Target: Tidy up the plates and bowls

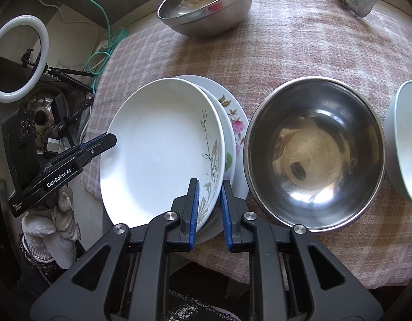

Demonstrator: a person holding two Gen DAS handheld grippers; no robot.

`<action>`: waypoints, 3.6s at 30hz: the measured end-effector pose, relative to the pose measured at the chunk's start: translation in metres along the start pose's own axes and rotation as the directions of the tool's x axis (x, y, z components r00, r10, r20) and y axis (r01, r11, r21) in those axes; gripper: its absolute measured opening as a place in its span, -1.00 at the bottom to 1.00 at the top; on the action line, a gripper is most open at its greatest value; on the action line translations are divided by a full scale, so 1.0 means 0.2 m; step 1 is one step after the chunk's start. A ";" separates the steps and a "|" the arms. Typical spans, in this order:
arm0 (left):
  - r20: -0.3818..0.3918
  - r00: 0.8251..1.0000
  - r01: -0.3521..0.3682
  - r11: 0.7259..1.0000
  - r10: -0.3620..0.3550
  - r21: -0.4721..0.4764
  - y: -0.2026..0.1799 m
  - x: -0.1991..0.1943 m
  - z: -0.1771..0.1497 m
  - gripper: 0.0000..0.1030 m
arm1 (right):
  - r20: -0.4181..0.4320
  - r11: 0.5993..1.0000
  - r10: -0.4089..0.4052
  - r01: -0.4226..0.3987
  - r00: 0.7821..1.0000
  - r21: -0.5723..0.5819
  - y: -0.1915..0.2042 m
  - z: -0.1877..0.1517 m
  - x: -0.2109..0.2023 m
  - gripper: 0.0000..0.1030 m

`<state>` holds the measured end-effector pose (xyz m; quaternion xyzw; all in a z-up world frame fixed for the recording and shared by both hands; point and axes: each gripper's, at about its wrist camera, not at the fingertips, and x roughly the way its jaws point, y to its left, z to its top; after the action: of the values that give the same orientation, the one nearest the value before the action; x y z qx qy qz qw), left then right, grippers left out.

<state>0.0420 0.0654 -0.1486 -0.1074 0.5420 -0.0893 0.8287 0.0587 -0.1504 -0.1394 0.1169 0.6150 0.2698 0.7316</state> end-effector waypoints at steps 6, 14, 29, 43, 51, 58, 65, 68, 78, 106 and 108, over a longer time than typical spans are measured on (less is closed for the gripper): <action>0.005 1.000 -0.003 1.000 0.003 -0.001 0.01 -0.02 0.01 -0.77 | 0.004 1.000 0.013 -0.013 1.000 -0.001 -0.02 -0.02 -0.02 -0.52; 0.038 0.999 0.014 1.000 -0.013 -0.021 0.00 -0.08 0.05 -0.77 | 0.026 0.999 0.025 -0.024 0.999 -0.022 -0.02 -0.05 -0.10 -0.52; 0.118 0.988 0.101 0.994 -0.096 -0.038 -0.11 -0.10 0.33 -0.24 | 0.256 0.999 0.048 -0.052 0.966 0.009 -0.12 0.15 -0.46 -0.13; 0.077 0.988 0.143 0.980 -0.133 -0.138 -0.06 0.12 0.66 -0.24 | 0.263 0.985 0.089 -0.125 0.961 0.122 -0.23 0.55 -0.37 -0.13; 0.038 0.987 0.160 0.973 -0.156 -0.168 -0.01 0.25 0.78 -0.13 | 0.239 0.976 0.085 -0.129 0.967 0.177 -0.26 0.75 -0.23 -0.13; 0.014 0.990 0.139 0.977 -0.139 -0.161 -0.01 0.34 0.84 -0.13 | 0.207 0.984 0.030 -0.065 0.978 0.163 -0.23 0.85 -0.12 -0.13; -0.012 0.989 0.143 0.975 -0.148 -0.169 0.01 0.41 0.86 -0.17 | 0.169 0.987 0.010 -0.036 0.986 0.156 -0.24 0.90 -0.02 -0.31; -0.013 0.989 0.140 0.978 -0.144 -0.155 0.00 0.42 0.87 -0.20 | 0.156 0.987 0.005 -0.030 0.988 0.159 -0.24 0.92 0.01 -0.38; -0.020 0.991 0.131 0.985 -0.134 -0.114 -0.03 0.44 0.88 -0.53 | 0.138 0.991 -0.010 -0.008 0.990 0.132 -0.22 0.95 0.04 -0.59; -0.030 0.984 0.175 0.984 -0.176 -0.026 -0.25 0.31 0.65 -0.48 | 0.147 0.992 -0.040 0.022 0.988 0.121 -0.28 0.62 -0.18 -0.60; -0.034 0.984 0.176 0.984 -0.177 -0.020 -0.27 0.31 0.63 -0.48 | 0.148 0.992 -0.046 0.028 0.988 0.123 -0.29 0.60 -0.19 -0.60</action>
<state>0.1812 0.0069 -0.1391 -0.1604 0.5456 -0.1597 0.8069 0.1851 -0.1991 -0.1109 0.1694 0.5752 0.2088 0.7726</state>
